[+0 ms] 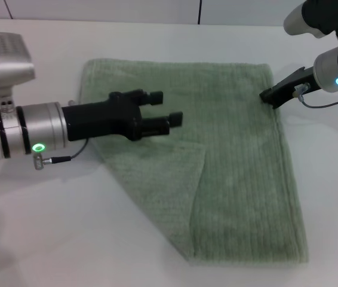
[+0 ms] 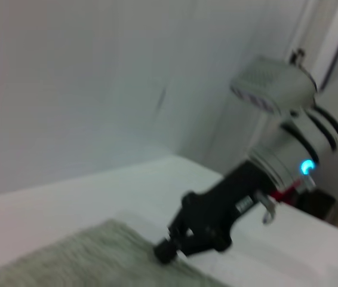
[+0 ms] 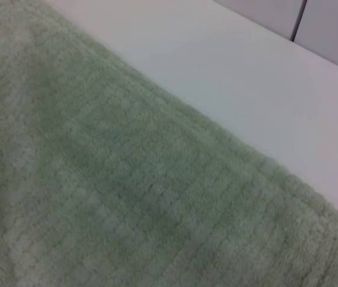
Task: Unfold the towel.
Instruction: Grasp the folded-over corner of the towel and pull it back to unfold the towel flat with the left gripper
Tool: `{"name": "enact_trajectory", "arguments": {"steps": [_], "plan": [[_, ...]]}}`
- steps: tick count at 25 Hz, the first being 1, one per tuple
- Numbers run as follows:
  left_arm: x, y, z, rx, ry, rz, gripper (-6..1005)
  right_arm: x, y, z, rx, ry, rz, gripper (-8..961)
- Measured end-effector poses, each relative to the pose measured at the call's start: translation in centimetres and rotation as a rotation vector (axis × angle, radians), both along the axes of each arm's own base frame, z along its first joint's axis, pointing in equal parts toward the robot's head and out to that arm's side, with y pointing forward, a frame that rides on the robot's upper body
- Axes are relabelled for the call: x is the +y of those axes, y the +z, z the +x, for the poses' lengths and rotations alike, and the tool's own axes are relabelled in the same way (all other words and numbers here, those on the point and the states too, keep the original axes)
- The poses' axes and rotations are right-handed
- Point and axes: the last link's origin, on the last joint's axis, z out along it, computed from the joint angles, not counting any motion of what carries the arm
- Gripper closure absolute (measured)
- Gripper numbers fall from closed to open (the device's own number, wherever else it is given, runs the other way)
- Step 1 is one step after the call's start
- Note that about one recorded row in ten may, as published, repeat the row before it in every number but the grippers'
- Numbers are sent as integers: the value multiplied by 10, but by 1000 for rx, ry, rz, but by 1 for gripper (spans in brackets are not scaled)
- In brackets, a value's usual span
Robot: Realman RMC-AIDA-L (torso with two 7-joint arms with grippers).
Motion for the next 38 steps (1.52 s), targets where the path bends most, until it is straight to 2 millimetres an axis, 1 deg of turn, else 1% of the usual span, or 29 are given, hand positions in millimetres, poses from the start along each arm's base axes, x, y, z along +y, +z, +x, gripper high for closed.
{"name": "enact_trajectory", "arguments": {"steps": [2,5,6,8,11,12,13,14,16,18,27,31,38], "plan": [[0,-6,2,30,-15,-27,215,0,0,0,0,-1,-1,954],[0,-6,2,30,-15,-27,215,0,0,1,-1,-2,-1,953],[1,-13,3,64,-20,-49,215,0,0,1,-1,-3,-1,953],[3,-16,4,88,-24,-61,215,0,0,1,-1,-3,-2,953],[3,-16,4,88,-24,-61,215,0,1,1,-1,-3,-2,953],[4,-21,6,117,-32,-84,215,0,1,1,-2,-4,-2,954],[4,-21,6,117,-32,-84,215,0,1,1,-2,-4,-2,954],[6,-28,9,169,-44,-110,215,0,1,1,-2,-4,-2,954],[6,-28,9,169,-44,-110,215,0,1,1,-2,-5,-2,954],[8,-31,12,212,-54,-115,215,0,1,2,-2,-5,-2,954],[12,-34,18,209,-48,-118,214,1,2,1,-3,-2,1,953],[12,-40,23,211,-53,-127,214,1,3,1,-4,-1,2,954],[10,-49,25,223,-56,-135,214,2,3,1,-6,-1,3,954]]}}
